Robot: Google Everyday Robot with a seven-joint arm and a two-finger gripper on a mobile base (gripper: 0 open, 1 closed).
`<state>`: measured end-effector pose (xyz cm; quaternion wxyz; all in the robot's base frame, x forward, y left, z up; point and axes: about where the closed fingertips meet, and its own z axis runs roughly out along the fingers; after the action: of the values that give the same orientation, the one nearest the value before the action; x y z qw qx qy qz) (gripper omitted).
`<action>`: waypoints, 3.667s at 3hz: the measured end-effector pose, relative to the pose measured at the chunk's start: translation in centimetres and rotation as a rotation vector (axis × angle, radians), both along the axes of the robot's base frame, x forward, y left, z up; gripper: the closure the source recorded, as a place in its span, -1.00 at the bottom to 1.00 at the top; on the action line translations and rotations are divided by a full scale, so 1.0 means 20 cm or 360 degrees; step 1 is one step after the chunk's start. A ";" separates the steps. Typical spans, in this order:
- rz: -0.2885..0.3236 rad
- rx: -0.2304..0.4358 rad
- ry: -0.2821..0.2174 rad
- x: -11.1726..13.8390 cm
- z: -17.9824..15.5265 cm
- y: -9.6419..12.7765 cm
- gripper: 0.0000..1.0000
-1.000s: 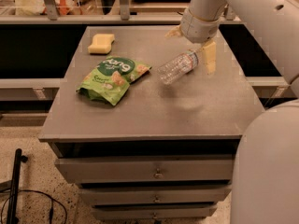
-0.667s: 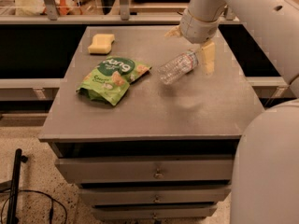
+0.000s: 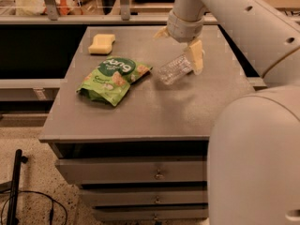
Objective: Place water bottle upright
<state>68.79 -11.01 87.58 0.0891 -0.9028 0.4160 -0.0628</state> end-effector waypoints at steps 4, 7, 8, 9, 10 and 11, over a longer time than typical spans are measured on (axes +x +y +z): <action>0.0172 -0.0009 -0.0013 0.30 -0.06 0.02 -1.00; 0.0079 -0.0081 0.0065 0.28 -0.13 -0.06 -0.67; 0.0018 -0.0088 0.0103 0.23 -0.13 -0.12 -0.20; -0.0038 -0.0096 0.0134 0.16 -0.11 -0.19 0.27; -0.0003 -0.0127 0.0086 0.12 -0.01 -0.16 0.72; 0.0128 -0.0209 -0.0103 0.08 0.18 -0.05 1.00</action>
Offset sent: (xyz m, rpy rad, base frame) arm 0.0454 -0.0099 -0.0156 -0.0568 0.1591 0.1349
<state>70.41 -12.06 91.09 0.0455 -0.9201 0.3714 -0.1156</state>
